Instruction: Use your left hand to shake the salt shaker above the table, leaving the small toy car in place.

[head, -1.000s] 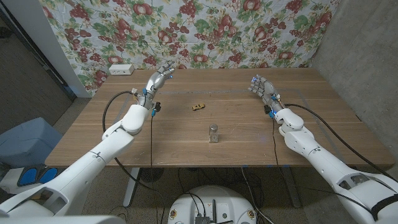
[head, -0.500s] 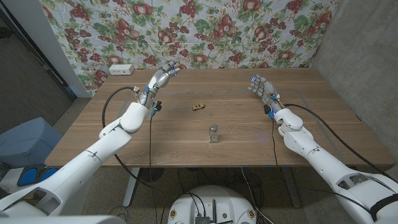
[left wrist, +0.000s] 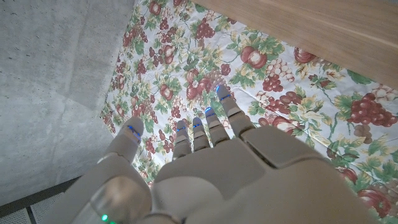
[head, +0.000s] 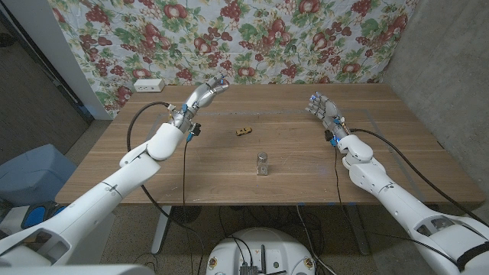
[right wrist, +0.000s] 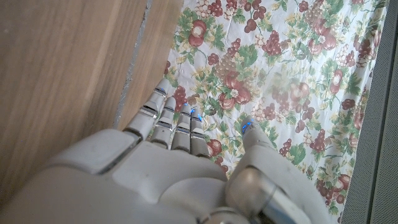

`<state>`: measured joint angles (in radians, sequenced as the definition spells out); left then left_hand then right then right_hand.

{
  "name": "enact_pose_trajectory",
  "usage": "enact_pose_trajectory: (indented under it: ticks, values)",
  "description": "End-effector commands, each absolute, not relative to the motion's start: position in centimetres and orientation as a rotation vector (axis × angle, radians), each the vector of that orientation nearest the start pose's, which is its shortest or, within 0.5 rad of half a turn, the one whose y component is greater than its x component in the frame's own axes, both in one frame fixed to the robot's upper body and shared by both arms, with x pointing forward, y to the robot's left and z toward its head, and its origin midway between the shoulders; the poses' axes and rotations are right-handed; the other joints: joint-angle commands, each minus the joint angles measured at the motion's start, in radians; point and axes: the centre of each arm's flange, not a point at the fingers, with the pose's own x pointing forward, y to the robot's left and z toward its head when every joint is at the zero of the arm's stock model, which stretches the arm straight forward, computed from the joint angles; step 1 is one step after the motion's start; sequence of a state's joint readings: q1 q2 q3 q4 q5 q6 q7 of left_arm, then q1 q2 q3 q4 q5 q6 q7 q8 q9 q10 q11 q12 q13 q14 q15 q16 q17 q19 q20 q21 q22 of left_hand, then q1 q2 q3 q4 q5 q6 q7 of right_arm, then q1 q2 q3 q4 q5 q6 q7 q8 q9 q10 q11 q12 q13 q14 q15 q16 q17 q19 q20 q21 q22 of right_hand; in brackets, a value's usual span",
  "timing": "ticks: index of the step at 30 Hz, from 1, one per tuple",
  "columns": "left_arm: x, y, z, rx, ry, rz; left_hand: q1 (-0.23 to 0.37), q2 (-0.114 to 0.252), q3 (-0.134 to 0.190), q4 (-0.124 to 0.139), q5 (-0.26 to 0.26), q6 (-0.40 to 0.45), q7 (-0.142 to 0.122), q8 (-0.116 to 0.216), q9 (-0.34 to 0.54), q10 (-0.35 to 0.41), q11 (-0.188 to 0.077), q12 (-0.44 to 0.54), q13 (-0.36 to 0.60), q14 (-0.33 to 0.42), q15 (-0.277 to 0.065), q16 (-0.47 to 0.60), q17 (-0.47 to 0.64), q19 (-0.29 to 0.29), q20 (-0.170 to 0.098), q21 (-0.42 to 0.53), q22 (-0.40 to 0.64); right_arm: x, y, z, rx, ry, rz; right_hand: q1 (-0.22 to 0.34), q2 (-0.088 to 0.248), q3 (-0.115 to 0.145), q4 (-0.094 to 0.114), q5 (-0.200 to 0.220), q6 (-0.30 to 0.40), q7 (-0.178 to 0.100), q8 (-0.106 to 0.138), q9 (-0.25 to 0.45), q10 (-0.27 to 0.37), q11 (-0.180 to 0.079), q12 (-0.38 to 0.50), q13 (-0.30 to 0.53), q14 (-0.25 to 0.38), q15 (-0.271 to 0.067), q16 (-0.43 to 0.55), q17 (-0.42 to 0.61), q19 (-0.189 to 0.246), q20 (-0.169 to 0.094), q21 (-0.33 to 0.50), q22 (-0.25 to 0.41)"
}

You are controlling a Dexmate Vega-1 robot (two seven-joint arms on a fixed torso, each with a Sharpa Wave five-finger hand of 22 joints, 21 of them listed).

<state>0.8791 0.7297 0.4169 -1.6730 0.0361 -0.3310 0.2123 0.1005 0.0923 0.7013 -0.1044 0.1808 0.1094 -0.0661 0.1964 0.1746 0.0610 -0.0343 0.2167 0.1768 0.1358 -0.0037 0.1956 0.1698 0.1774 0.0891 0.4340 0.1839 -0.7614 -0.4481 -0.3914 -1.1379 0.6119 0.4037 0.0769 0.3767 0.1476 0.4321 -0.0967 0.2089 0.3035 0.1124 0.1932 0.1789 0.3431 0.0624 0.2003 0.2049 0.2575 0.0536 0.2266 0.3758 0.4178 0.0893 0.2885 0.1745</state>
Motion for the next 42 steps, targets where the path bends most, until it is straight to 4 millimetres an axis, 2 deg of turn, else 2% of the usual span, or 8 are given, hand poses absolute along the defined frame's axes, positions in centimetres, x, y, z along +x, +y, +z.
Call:
enact_pose_trajectory:
  ticks: [1, 42]
  values:
    - [55.1, 22.6, 5.2, 0.789, -1.020, -0.174, -0.004, 0.005, -0.001, -0.006, -0.001, 0.007, -0.003, -0.002, 0.002, 0.012, -0.001, -0.003, 0.002, 0.005, -0.007, -0.003, 0.005, 0.010, 0.005, -0.002, 0.002, 66.5, -29.0, -2.4, 0.033, -0.660, 0.202, 0.004, 0.009, 0.001, -0.004, 0.007, 0.010, 0.002, 0.002, 0.004, 0.009, 0.002, 0.005, -0.001, 0.005, -0.001, 0.007, 0.001, 0.014, 0.000, -0.002, 0.002]
    - [52.6, 19.3, 5.6, 1.010, -1.066, -0.342, -0.014, 0.009, 0.000, -0.014, -0.001, 0.013, 0.000, -0.006, 0.003, 0.017, -0.003, -0.013, 0.002, 0.009, -0.013, -0.008, 0.005, 0.014, 0.000, -0.011, 0.002, 65.9, -29.2, -3.2, 0.046, -0.694, 0.201, -0.001, 0.011, 0.001, -0.014, 0.010, 0.012, 0.001, 0.001, 0.005, 0.013, 0.004, 0.004, -0.001, 0.003, -0.001, 0.009, -0.001, 0.019, 0.000, -0.015, 0.003]
